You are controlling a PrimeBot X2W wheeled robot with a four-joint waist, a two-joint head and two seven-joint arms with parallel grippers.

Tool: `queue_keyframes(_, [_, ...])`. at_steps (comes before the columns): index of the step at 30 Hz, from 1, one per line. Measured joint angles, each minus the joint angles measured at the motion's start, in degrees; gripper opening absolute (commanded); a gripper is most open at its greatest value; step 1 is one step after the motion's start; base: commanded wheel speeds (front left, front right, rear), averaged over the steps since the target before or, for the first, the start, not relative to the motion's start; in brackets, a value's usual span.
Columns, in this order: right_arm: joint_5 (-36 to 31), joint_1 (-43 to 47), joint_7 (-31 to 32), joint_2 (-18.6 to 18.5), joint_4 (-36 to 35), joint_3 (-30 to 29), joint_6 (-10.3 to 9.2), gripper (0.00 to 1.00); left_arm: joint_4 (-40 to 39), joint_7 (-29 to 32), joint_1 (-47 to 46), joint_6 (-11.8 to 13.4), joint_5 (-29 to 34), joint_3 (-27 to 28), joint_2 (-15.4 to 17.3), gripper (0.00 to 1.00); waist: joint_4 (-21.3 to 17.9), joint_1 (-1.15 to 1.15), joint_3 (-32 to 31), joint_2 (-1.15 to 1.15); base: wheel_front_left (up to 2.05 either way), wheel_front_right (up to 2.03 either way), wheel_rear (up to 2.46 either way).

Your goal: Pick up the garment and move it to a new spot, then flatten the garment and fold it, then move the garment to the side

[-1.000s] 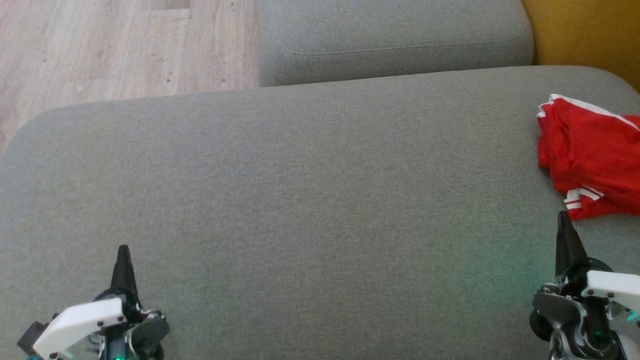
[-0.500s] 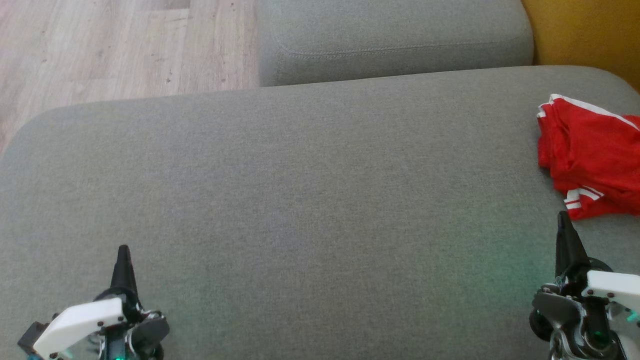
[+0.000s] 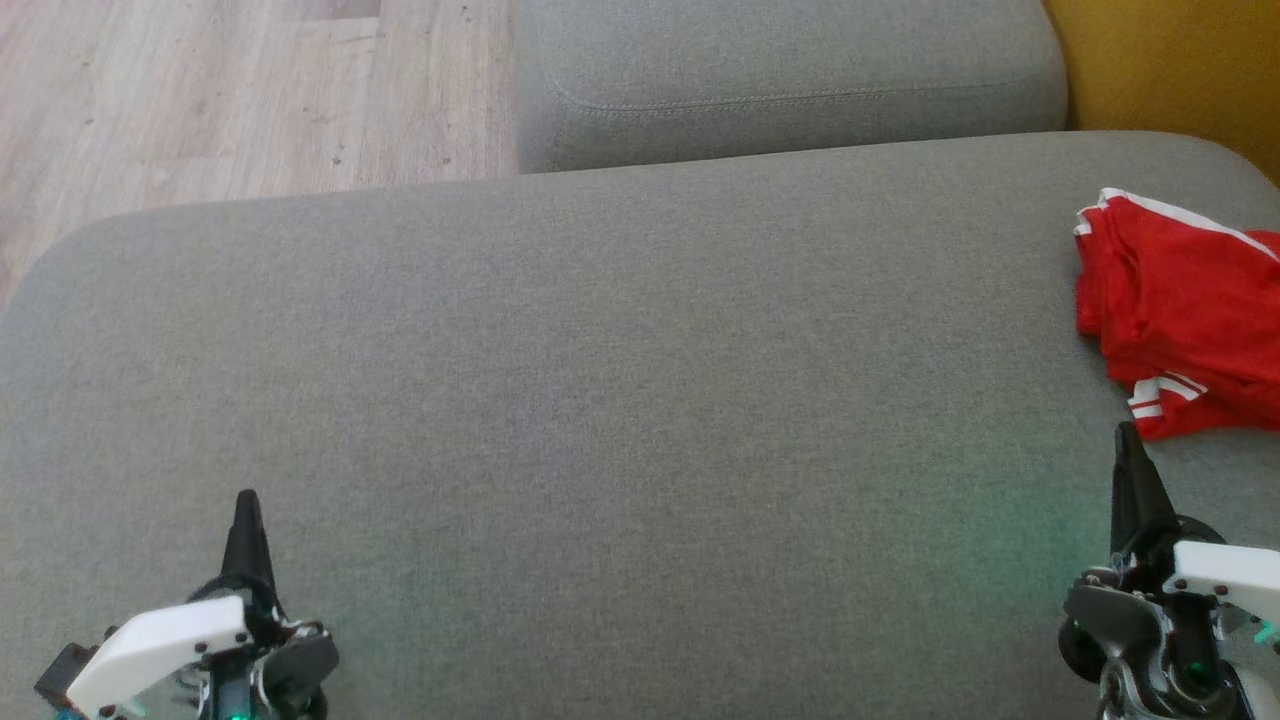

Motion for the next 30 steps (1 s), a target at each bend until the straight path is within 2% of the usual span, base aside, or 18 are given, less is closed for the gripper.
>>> queue_keyframes(30, [0.0, 0.0, 0.0, 0.0, 0.0, 0.0, 0.0, 0.0, 0.0, 0.0, 0.0, 0.0, 0.0, 0.0, 0.0, 0.0, 0.0, 0.0, 0.0, 0.0, 0.0, 0.0, 0.0])
